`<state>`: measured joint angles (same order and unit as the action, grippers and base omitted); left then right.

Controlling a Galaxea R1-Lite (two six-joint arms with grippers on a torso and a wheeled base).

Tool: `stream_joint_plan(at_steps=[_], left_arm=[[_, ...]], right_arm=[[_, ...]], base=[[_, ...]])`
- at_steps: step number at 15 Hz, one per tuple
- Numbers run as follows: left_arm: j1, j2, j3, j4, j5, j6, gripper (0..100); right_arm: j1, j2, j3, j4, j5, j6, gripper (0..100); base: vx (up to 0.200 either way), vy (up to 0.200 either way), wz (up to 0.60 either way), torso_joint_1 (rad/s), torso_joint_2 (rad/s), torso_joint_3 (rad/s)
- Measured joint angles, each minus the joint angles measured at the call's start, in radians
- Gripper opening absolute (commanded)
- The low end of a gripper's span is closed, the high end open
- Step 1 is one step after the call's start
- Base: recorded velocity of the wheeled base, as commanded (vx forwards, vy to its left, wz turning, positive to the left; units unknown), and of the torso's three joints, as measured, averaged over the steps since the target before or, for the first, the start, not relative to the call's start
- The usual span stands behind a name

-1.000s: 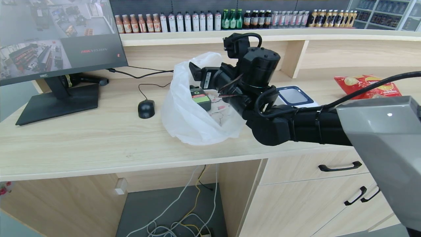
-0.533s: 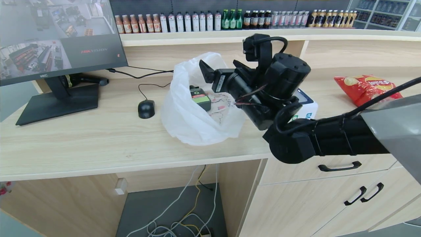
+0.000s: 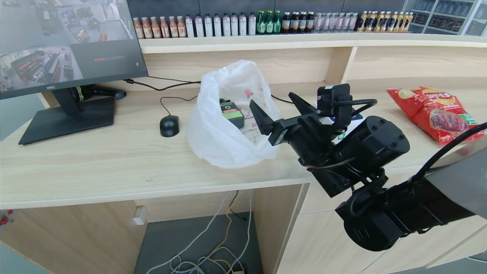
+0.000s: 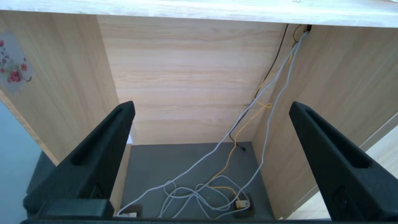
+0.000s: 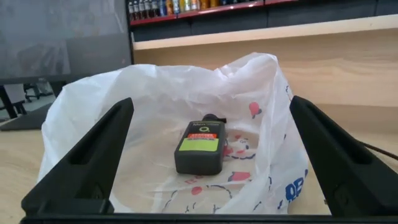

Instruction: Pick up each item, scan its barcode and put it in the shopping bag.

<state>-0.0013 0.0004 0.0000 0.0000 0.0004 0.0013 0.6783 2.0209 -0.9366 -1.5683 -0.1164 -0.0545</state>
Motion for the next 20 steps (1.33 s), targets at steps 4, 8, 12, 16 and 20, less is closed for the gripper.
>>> stream_joint_plan(at_steps=[4, 8, 12, 16, 20], left_arm=[[0.0, 0.0, 0.0, 0.0, 0.0, -0.001, 100], [0.001, 0.0, 0.0, 0.0, 0.0, -0.004, 100], [-0.001, 0.0, 0.0, 0.001, 0.001, -0.004, 100], [0.001, 0.0, 0.0, 0.001, 0.0, -0.007, 100], [0.001, 0.0, 0.0, 0.001, 0.001, -0.013, 100]], right_arm=[[-0.001, -0.038, 0.034, -0.001, 0.0, -0.015, 100], [0.026, -0.039, 0.031, -0.001, -0.004, -0.016, 100], [0.03, -0.035, 0.03, -0.003, -0.004, -0.014, 100], [0.035, -0.028, 0.034, -0.001, -0.007, -0.014, 100], [0.042, -0.026, 0.032, -0.001, -0.012, -0.012, 100]], base=[[0.0, 0.0, 0.0, 0.0, 0.0, 0.0], [0.0, -0.1, 0.0, 0.001, 0.0, 0.002], [0.0, -0.2, 0.0, 0.0, 0.0, 0.005], [0.0, -0.2, 0.0, 0.004, 0.0, 0.004], [0.0, -0.2, 0.0, 0.006, 0.0, 0.002]])
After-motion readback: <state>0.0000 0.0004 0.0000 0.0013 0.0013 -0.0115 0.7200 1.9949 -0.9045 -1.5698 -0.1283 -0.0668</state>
